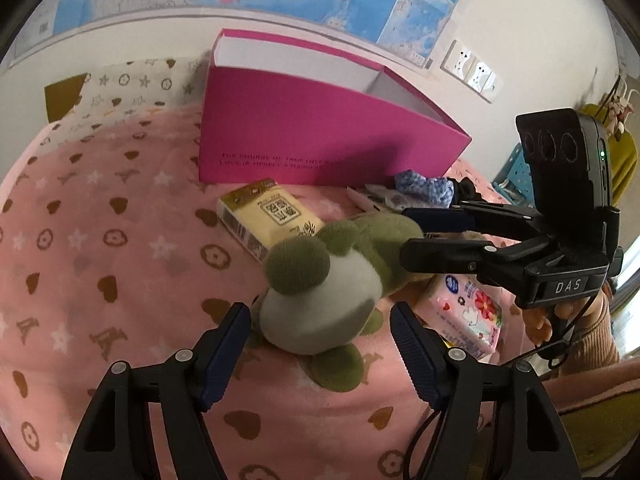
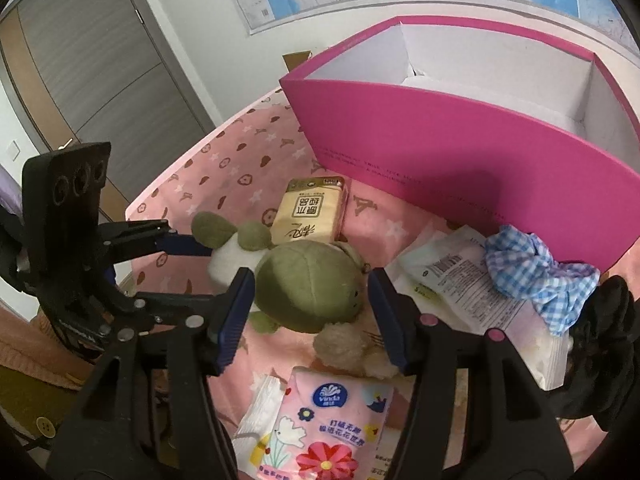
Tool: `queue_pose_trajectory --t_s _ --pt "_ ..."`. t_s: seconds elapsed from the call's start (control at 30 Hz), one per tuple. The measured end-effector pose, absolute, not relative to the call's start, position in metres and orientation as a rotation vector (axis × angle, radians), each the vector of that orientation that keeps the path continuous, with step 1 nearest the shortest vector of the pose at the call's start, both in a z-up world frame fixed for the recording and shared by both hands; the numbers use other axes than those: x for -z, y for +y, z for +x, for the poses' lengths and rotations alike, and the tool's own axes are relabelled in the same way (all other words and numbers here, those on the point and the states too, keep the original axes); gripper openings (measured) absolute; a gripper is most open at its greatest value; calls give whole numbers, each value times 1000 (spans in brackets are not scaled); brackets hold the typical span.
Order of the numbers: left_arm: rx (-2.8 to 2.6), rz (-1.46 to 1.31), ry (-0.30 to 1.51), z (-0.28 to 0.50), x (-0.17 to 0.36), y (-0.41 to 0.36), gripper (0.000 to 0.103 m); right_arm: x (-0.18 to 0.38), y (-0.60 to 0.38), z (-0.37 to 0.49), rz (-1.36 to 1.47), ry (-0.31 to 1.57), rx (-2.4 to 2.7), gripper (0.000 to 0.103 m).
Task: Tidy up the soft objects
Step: 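Grasp the green plush turtle with the left gripper, then lower the green turtle into the box and open the left gripper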
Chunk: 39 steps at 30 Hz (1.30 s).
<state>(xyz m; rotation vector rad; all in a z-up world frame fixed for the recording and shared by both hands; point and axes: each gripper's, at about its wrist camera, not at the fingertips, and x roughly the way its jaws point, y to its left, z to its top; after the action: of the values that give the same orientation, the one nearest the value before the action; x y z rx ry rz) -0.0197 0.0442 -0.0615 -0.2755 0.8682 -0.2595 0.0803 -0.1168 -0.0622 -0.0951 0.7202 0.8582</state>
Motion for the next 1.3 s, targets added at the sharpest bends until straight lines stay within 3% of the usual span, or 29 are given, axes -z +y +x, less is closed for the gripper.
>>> queue_pose_trajectory --t_s 0.17,0.53,0.83,1.1,1.3 --pt "246 -276 875 -21 66 46 55 64 -115 78 -108 713 -855 61" --pt "245 -304 835 -27 55 49 55 49 -113 61 -124 644 -839 55" --pt "281 -214 689 -23 0 37 55 -1 -143 45 -67 490 -804 55" --pt "338 -124 557 21 -52 11 55 -50 -183 61 -11 371 -711 55" --pt "352 -115 562 70 -63 -1 56 -57 -203 96 12 382 -638 55"
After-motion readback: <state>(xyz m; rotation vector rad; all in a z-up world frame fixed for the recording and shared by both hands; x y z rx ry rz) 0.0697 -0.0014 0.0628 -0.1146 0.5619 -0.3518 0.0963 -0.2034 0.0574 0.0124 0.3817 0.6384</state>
